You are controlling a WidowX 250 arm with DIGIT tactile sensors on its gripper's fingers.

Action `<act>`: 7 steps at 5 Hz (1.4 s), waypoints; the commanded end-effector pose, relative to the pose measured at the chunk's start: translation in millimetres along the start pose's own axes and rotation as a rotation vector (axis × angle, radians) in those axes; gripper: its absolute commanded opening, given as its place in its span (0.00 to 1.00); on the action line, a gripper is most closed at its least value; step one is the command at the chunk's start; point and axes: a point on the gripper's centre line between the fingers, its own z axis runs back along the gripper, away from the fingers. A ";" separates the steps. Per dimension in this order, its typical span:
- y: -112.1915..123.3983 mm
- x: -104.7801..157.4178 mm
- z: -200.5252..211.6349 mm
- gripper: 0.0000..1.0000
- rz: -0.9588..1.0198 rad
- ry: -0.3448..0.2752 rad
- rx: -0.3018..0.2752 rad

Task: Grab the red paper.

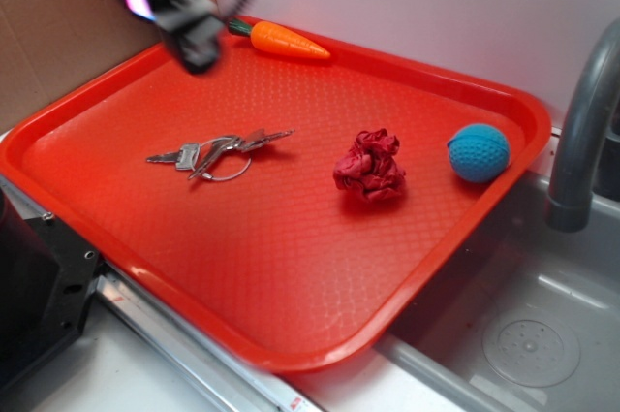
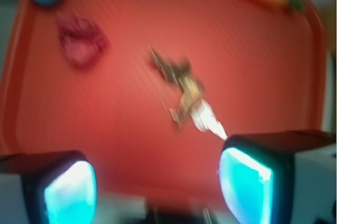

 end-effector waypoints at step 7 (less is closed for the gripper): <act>-12.6 57.2 -55.9 0.00 -0.080 -0.030 -0.122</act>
